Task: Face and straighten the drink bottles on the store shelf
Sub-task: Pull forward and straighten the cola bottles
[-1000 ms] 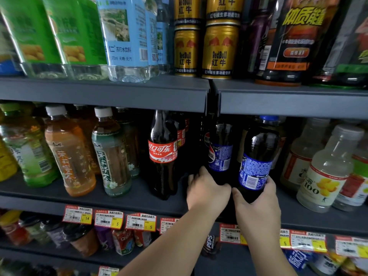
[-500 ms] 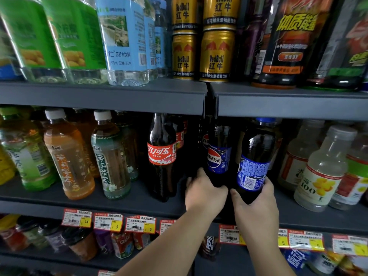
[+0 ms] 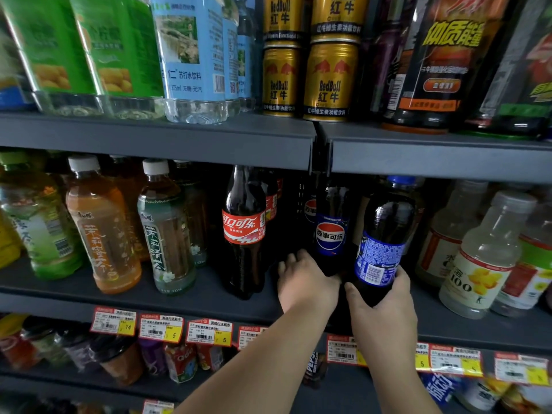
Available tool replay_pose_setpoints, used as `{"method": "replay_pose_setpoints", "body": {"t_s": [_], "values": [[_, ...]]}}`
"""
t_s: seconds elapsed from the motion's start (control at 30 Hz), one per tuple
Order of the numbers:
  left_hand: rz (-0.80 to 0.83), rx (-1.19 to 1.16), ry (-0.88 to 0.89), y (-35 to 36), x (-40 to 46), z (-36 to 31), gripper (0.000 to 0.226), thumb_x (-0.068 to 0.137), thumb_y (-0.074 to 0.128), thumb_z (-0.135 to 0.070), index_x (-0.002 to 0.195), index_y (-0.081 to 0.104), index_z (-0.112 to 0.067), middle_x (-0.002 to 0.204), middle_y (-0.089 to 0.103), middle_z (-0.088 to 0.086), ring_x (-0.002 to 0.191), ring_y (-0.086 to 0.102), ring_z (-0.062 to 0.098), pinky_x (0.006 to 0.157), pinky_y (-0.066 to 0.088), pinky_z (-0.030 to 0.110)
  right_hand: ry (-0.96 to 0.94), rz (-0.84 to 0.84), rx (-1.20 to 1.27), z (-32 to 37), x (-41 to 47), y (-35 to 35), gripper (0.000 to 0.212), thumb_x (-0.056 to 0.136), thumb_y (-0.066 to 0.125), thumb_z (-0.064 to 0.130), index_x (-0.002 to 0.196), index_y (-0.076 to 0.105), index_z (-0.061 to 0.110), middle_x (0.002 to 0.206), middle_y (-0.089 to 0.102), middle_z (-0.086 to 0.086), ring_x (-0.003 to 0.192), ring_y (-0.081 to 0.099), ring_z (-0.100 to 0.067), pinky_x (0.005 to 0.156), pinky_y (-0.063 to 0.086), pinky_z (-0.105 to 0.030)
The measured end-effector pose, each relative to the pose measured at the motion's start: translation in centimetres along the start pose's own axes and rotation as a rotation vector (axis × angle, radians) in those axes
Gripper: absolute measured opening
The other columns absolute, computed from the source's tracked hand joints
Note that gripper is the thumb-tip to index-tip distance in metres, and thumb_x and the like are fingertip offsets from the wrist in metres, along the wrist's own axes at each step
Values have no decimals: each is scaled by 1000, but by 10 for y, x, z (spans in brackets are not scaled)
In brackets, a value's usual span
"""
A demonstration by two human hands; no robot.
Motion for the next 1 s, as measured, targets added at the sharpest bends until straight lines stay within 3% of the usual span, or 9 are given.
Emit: {"method": "replay_pose_setpoints", "body": {"t_s": [0.17, 0.4, 0.83, 0.93, 1.0], "values": [[-30, -24, -19, -2, 0, 2, 84, 69, 73, -61, 132, 43, -15, 141, 48, 5, 135, 35, 27, 107, 31, 36, -8, -6, -4, 0, -1, -1, 69, 78, 77, 27, 128, 34, 47, 96, 46, 30, 83, 45, 5, 66, 34, -18], [-61, -56, -49, -6, -1, 4, 84, 71, 74, -58, 133, 40, -14, 141, 45, 5, 134, 35, 27, 106, 32, 36, -7, 21, 1, 0, -1, -2, 72, 78, 78, 27, 136, 36, 39, 110, 51, 19, 99, 47, -5, 78, 38, -29], [-75, -26, -55, -10, -2, 4, 78, 75, 73, -56, 131, 39, -13, 139, 44, 6, 132, 36, 27, 103, 36, 38, -1, 39, 12, 4, -4, -4, 72, 78, 78, 26, 137, 38, 38, 104, 48, 26, 98, 46, -2, 77, 36, -24], [-58, -31, -51, -10, -2, 3, 82, 75, 74, -55, 135, 38, -13, 142, 42, 7, 134, 34, 28, 105, 35, 38, 22, 61, 21, 1, -5, -3, 74, 79, 79, 28, 137, 34, 36, 99, 47, 30, 90, 49, 0, 70, 35, -16], [-30, -74, -55, -11, -4, 2, 86, 74, 76, -53, 137, 36, -11, 144, 39, 8, 135, 32, 29, 105, 35, 40, 45, 85, 32, -2, -6, -3, 68, 79, 80, 29, 126, 31, 33, 95, 44, 32, 80, 50, 5, 63, 34, -11]]}}
Point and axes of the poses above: each hand's wrist, its own x-axis towards the middle knuckle, its own y-axis out of the palm, z = x × y, the point moved 10 cm from there along x, towards the middle knuckle
